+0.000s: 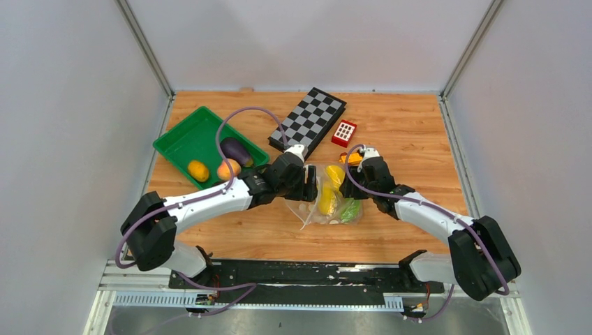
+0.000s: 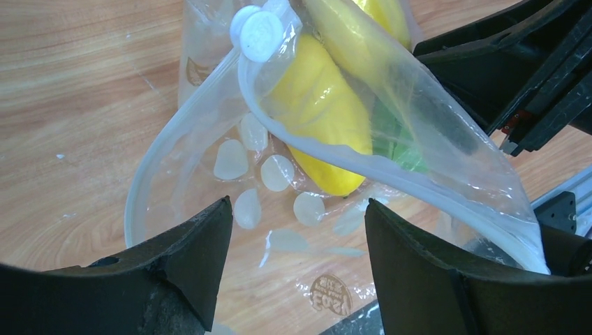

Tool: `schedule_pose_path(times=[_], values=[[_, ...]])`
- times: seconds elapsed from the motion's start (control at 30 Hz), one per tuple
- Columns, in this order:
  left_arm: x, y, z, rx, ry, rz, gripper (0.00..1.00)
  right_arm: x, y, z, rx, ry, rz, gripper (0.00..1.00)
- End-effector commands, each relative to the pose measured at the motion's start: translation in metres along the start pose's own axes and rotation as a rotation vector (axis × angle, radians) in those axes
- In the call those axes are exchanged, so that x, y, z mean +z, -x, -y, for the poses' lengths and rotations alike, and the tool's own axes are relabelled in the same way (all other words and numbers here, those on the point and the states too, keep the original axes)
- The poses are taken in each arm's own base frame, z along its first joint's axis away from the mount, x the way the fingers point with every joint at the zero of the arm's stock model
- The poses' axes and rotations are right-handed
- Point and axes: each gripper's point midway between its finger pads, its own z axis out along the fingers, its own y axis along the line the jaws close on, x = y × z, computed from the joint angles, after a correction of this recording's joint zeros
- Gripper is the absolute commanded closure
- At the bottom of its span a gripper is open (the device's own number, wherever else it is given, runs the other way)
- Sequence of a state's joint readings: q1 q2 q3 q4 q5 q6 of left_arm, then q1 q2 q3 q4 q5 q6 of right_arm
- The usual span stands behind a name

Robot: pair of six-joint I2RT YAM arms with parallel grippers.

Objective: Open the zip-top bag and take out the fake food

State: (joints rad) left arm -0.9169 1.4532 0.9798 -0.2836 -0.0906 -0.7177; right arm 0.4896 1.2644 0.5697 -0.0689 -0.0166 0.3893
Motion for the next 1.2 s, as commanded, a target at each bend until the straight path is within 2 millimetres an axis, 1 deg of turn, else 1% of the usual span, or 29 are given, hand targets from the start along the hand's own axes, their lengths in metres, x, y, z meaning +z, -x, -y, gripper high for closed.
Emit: schedule_pose_path(times=[0.0,0.1,0.13,0.17,0.23,0.33,0.5,0.67,0.83,1.17], values=[[-0.02,0.025,0.01,-0.013,-0.011,0.096,0.24,0.0,0.012,-0.005,0.013,0.014,0.043,0.52],[-0.018,0.022,0.014,-0.018,-0.035,0.081,0.23,0.001,0.012,-0.004,0.017,0.003,0.041,0.51],[-0.014,0.019,0.017,-0.022,-0.051,0.07,0.23,0.001,0.011,-0.003,0.018,0.001,0.038,0.5],[-0.008,0.016,0.02,-0.031,-0.063,0.059,0.23,0.001,0.012,0.003,0.022,-0.032,0.045,0.48],[0.002,0.012,0.024,-0.045,-0.084,0.045,0.22,0.001,0.012,0.008,0.024,-0.059,0.045,0.46],[0.014,0.01,0.028,-0.055,-0.091,0.03,0.2,0.001,0.012,0.012,0.024,-0.083,0.046,0.43],[0.027,0.006,0.027,-0.067,-0.083,0.018,0.18,-0.002,0.014,0.017,0.03,-0.11,0.064,0.38],[0.043,-0.002,0.023,-0.079,-0.061,-0.005,0.15,0.003,0.009,0.015,0.024,-0.104,0.028,0.29],[0.055,-0.005,0.022,-0.094,-0.055,-0.009,0.12,0.01,0.002,0.013,0.018,-0.092,-0.015,0.2],[0.078,-0.013,0.017,-0.097,-0.021,-0.037,0.11,0.021,-0.009,0.003,-0.01,-0.058,-0.079,0.18]])
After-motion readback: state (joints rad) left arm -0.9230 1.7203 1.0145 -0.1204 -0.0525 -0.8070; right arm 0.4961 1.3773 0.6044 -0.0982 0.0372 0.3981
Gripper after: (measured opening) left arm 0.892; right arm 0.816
